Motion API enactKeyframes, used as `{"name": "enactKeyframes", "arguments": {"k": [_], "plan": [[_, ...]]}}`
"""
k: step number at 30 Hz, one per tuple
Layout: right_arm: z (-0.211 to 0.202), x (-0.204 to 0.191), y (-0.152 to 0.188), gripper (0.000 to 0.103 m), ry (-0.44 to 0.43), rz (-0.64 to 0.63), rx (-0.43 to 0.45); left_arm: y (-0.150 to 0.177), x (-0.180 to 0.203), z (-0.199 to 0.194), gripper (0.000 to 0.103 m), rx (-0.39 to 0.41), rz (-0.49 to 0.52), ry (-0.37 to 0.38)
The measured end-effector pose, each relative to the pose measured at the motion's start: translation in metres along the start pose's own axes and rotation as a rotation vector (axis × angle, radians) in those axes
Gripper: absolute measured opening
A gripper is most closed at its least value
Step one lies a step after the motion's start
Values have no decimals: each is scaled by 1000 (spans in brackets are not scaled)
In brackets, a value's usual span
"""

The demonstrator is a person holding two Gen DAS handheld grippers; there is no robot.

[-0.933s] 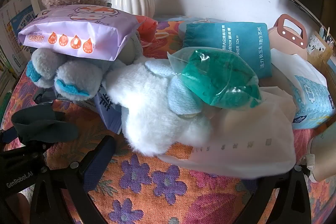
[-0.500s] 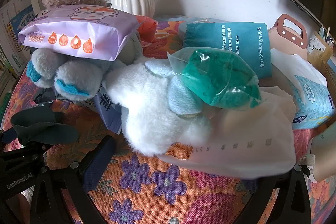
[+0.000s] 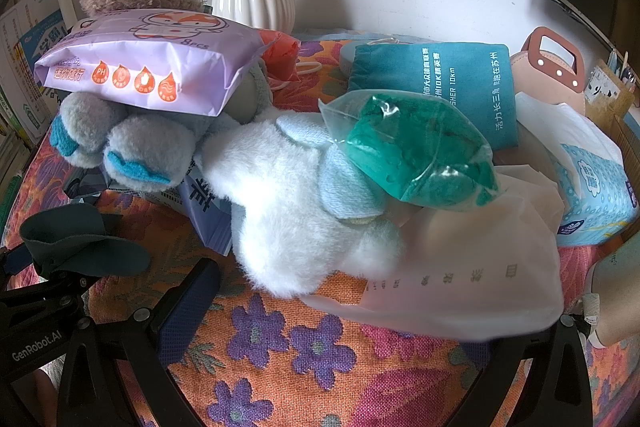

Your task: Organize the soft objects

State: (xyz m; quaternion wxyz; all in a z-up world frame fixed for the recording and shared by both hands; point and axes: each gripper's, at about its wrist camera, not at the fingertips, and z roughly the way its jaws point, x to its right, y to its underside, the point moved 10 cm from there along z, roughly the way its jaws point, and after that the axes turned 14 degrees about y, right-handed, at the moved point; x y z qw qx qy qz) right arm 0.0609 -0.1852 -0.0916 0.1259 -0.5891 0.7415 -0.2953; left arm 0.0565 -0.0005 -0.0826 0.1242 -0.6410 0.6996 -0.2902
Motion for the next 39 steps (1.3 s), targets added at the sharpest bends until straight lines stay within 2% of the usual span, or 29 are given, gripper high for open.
{"name": "enactKeyframes", "arguments": {"k": [14,19,23,27,32,34,39], "plan": [[-1,0,3,103,-9,2,-12,5,0,-2,103,-18,-4,-4],[-18,8,17,103,-37,-65,-91,27,7,-12,102,-48,0,24],[-31,14,39,103,-44,-64,-85,42,13,-23,102,-70,31,49],[-49,15,65,103,-48,-67,-69,54,19,-36,102,-53,45,63],[-70,23,87,103,-63,-53,-45,53,33,-59,102,15,56,109],[-89,32,88,103,-87,-14,13,42,36,-80,102,86,77,105],[-150,51,61,103,-78,30,258,8,45,-125,102,275,164,86]]}}
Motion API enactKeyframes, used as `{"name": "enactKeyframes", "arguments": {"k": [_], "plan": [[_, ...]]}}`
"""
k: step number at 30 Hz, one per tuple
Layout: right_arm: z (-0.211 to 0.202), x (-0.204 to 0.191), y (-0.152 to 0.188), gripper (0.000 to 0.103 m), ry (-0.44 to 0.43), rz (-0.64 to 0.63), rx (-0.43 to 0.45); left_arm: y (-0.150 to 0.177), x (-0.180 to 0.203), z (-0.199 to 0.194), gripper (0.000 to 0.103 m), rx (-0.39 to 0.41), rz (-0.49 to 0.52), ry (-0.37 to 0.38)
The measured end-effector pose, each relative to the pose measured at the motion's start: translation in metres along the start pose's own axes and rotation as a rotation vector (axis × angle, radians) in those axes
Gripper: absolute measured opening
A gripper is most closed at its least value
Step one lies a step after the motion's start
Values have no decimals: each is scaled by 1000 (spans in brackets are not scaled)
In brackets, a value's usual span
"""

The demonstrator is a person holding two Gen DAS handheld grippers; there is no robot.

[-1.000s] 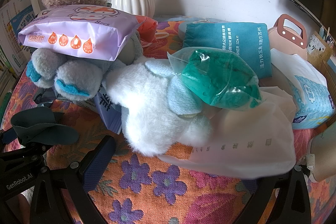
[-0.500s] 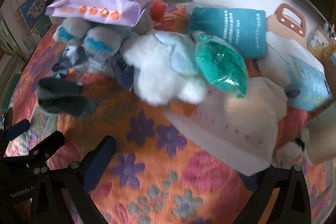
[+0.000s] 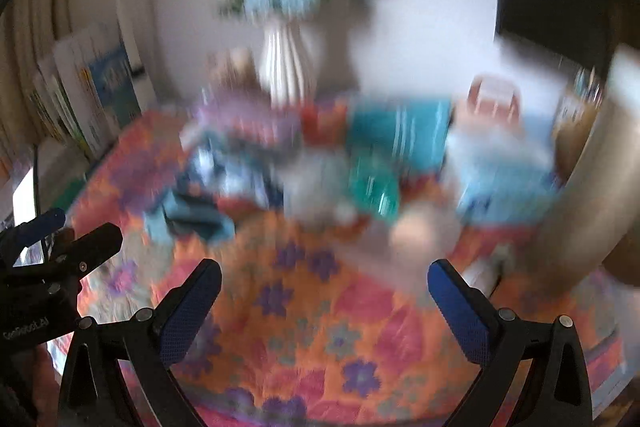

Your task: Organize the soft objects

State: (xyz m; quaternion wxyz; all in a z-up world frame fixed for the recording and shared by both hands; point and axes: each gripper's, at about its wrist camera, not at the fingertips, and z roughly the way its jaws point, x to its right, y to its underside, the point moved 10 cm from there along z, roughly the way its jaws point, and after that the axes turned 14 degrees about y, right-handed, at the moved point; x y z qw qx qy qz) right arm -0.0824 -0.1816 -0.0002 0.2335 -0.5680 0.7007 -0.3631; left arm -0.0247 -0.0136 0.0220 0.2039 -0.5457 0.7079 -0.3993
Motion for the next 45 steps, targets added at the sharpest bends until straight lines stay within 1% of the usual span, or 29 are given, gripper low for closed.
{"name": "enactKeyframes", "arguments": {"k": [1,2,3,5,7,9,10,11,14,15,18,20,23,25,30,45], "plan": [[-9,1,-9,103,-2,-1,58,-9,2,-1,102,38,21,-4],[-5,-2,-26,103,8,-5,92,-16,3,1,102,61,34,-11],[2,-2,-39,103,30,-10,120,-22,2,6,102,81,47,-24],[7,-1,-54,103,69,-21,181,-23,0,13,102,100,49,-39],[14,-5,-63,103,91,-18,241,-27,-5,27,102,123,47,-63],[19,-1,-71,103,133,0,301,-29,-10,37,102,149,54,-107],[20,1,-71,103,156,9,323,-28,-10,39,102,156,56,-117],[26,0,-70,103,174,11,320,-27,-10,42,102,159,55,-121],[44,-3,-62,103,163,3,263,-18,-13,47,102,167,33,-121],[47,-2,-58,103,162,2,249,-17,-15,49,102,152,25,-123],[59,-2,-54,103,157,8,209,-14,-20,51,102,143,3,-134],[71,-1,-48,103,158,8,153,-13,-21,52,102,139,-6,-130],[78,-1,-45,103,143,13,114,-10,-21,56,102,117,-12,-123],[80,-2,-43,103,124,17,107,-9,-21,59,102,102,-15,-114],[79,-4,-43,103,129,4,113,-6,-22,66,102,73,-29,-98],[81,-4,-41,103,119,17,96,-4,-22,70,102,52,-36,-91]]}}
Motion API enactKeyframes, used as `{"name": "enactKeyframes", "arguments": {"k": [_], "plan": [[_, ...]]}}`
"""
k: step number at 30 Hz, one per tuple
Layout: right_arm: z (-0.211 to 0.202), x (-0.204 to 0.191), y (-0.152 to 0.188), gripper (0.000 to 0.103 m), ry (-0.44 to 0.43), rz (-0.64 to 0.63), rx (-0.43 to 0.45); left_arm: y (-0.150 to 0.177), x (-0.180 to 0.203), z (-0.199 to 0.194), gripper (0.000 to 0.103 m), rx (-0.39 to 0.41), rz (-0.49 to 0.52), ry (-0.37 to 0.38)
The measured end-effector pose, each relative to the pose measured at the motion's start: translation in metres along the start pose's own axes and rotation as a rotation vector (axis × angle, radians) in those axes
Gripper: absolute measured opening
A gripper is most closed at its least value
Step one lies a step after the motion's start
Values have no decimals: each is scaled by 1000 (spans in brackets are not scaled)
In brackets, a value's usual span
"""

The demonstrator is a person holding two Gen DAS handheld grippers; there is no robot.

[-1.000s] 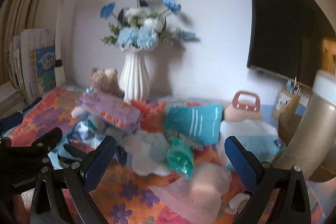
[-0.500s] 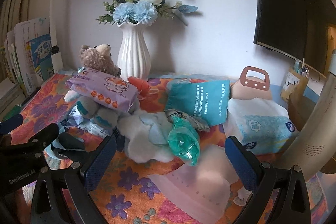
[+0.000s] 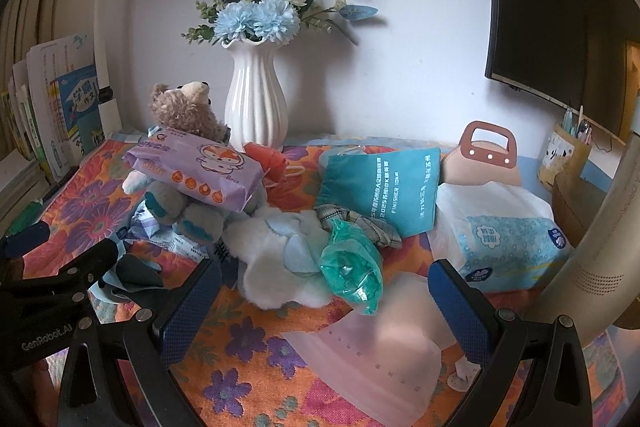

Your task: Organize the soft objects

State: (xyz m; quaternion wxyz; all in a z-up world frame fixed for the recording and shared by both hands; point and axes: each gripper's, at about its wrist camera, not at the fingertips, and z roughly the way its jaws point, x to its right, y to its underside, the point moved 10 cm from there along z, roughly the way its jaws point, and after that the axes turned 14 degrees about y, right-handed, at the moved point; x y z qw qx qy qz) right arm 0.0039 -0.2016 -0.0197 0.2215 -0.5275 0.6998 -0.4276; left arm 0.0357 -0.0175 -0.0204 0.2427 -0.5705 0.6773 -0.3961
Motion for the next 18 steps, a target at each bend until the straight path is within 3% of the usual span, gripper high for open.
{"name": "enactKeyframes", "arguments": {"k": [18], "plan": [[1,0,0,103,5,0,-9,1,0,2,102,-4,-3,6]]}}
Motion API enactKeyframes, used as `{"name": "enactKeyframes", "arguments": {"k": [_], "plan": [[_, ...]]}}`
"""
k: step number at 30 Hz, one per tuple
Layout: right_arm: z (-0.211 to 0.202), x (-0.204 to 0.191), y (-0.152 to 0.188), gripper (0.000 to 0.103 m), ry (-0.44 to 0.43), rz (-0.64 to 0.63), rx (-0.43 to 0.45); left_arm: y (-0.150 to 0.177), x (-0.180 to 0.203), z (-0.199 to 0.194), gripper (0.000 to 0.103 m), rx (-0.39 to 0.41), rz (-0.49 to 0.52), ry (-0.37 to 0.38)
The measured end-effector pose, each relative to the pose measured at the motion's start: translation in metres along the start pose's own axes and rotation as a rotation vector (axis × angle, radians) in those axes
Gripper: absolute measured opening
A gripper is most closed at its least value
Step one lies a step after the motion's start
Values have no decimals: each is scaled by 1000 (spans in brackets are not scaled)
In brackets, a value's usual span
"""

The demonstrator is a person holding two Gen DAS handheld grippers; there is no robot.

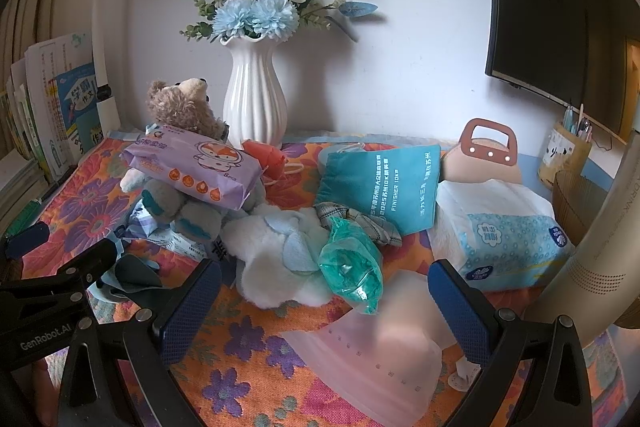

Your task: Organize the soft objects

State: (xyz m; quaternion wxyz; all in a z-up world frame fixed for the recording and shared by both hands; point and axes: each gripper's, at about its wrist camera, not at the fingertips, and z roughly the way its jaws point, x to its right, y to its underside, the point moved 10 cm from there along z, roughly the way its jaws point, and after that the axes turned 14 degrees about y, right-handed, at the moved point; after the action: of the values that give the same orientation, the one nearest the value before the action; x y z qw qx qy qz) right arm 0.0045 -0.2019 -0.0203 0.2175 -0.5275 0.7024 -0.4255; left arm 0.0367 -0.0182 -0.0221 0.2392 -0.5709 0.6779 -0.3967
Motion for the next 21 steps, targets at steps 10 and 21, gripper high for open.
{"name": "enactKeyframes", "arguments": {"k": [10,21], "plan": [[1,-1,1,103,1,-6,-7,0,0,0,102,0,-2,2],[-30,21,4,103,-35,59,37,10,-8,-25,102,-7,-42,64]]}}
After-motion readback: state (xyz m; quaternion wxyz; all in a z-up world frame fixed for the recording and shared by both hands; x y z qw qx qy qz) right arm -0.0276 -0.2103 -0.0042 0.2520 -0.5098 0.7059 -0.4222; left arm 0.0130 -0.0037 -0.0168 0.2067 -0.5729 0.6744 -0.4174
